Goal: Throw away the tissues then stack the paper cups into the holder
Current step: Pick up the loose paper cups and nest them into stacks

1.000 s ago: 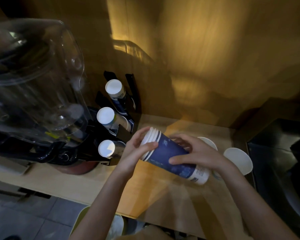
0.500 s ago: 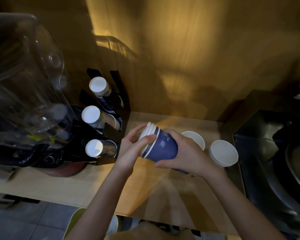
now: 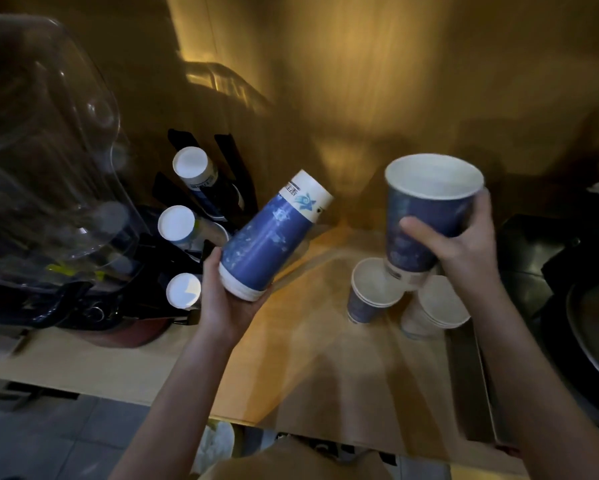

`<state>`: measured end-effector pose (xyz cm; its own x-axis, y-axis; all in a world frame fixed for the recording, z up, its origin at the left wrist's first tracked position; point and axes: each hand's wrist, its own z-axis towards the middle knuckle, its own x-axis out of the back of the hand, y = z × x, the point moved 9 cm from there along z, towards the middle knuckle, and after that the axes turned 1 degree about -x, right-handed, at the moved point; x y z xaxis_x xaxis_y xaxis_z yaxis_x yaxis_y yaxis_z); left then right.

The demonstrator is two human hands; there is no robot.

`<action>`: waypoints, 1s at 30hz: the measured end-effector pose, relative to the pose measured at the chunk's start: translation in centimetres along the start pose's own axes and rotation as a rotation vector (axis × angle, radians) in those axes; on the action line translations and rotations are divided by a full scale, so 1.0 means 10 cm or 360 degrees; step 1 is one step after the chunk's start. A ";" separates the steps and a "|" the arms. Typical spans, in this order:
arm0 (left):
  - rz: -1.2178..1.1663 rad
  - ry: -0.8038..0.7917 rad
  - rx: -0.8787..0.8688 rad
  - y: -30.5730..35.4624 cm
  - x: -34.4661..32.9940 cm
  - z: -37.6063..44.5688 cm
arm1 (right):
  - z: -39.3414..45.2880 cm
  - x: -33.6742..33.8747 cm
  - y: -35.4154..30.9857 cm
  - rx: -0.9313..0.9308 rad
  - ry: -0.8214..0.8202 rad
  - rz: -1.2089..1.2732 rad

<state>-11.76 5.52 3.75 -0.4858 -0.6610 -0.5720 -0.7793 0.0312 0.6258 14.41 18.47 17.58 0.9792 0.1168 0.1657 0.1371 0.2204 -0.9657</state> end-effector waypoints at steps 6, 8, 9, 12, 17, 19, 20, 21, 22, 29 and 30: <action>0.0196 -0.0076 0.0101 -0.25 0.01 -0.03 | -0.18 0.04 0.41 -0.0223 0.0127 0.0032; 0.0229 -0.0081 0.0112 -0.31 0.04 -0.01 | -0.26 -0.01 0.60 -0.0286 0.0120 -0.0058; 0.0236 -0.0091 0.0120 -0.33 0.05 -0.01 | -0.29 -0.04 0.70 -0.0306 0.0096 -0.0086; 0.0226 -0.0116 0.0149 -0.38 0.05 -0.02 | -0.36 -0.11 0.94 -0.0337 0.0004 -0.0148; 0.0220 -0.0095 0.0154 -0.43 0.08 -0.02 | -0.41 -0.17 1.20 -0.0341 -0.0077 -0.0587; 0.0253 -0.0109 0.0124 -0.43 0.06 -0.02 | -0.44 -0.21 1.23 -0.0259 -0.0170 -0.0854; 0.0278 -0.0109 0.0099 -0.43 0.05 -0.02 | -0.45 -0.21 1.25 -0.0227 -0.0207 -0.0979; 0.0313 -0.0092 0.0072 -0.42 0.04 -0.02 | -0.46 -0.21 1.27 -0.0207 -0.0233 -0.1083; 0.0346 -0.0067 0.0050 -0.42 0.04 -0.02 | -0.46 -0.21 1.29 -0.0203 -0.0258 -0.1163; 0.0635 -0.0104 -0.0341 -0.20 -0.18 -0.11 | -0.39 -0.35 0.79 -0.0014 -0.0324 -0.1077; 0.0684 -0.0136 -0.0412 -0.16 -0.26 -0.15 | -0.40 -0.46 0.61 0.0134 -0.0375 -0.1077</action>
<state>-8.70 6.07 5.00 -0.7801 -0.5651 -0.2683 -0.3834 0.0929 0.9189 11.36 15.42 10.09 0.6244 0.1320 0.7699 0.6810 0.3909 -0.6193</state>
